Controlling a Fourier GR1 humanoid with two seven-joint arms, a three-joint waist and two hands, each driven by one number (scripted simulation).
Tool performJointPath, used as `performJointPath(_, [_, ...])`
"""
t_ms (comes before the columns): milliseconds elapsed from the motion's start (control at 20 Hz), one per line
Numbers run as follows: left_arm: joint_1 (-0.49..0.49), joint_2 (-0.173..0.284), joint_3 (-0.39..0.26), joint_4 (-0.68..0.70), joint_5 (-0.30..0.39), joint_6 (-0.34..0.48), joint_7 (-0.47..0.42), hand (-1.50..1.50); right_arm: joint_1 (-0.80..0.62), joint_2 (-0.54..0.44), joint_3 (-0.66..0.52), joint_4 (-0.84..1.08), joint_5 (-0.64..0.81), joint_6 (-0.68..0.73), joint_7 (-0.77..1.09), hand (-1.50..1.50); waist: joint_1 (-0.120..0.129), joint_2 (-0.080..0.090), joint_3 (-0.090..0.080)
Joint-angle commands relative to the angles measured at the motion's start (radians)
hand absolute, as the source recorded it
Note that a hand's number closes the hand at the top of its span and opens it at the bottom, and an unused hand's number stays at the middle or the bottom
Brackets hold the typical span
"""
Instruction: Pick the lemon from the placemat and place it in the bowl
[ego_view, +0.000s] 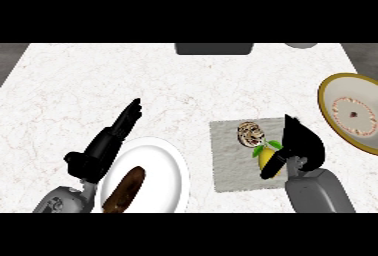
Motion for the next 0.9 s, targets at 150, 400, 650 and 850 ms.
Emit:
performJointPath(150, [0.006, 0.001, 0.029, -0.031, -0.004, -0.043, 0.020, 0.00, 0.032, 0.042, -0.054, 0.040, 0.032, 0.028, 0.096, -1.50, 0.003, 0.000, 0.001])
performJointPath(400, [0.053, -0.028, 0.028, -0.057, -0.048, -0.037, 0.015, 0.00, 0.007, 0.067, -0.089, 0.086, 0.062, 0.020, 0.051, -1.50, 0.007, 0.000, 0.001])
performJointPath(650, [-0.014, -0.065, 0.078, 0.002, -0.054, -0.070, 0.060, 0.00, 0.019, 0.075, -0.119, 0.121, 0.094, -0.014, -0.015, -1.50, 0.003, 0.002, 0.001])
performJointPath(850, [0.009, -0.074, 0.106, -0.040, -0.074, -0.114, 0.085, 0.00, -0.006, 0.086, -0.063, 0.132, 0.167, -0.059, -0.088, 1.50, 0.005, 0.001, 0.001])
